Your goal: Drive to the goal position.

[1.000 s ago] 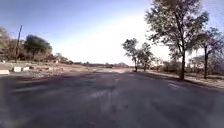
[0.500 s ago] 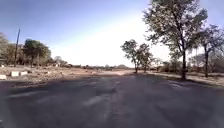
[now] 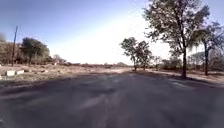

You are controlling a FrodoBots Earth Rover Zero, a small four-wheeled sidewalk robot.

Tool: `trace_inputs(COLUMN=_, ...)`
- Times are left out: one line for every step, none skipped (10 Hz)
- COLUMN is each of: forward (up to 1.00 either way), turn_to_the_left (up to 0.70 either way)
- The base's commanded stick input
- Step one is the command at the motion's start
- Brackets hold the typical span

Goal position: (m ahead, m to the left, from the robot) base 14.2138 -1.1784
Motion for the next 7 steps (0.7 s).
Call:
trace_inputs(forward=0.50, turn_to_the_left=0.00)
trace_inputs(forward=0.50, turn_to_the_left=0.00)
trace_inputs(forward=0.50, turn_to_the_left=0.00)
trace_inputs(forward=0.50, turn_to_the_left=0.00)
trace_inputs(forward=0.50, turn_to_the_left=0.00)
trace_inputs(forward=0.50, turn_to_the_left=0.00)
trace_inputs(forward=0.50, turn_to_the_left=0.00)
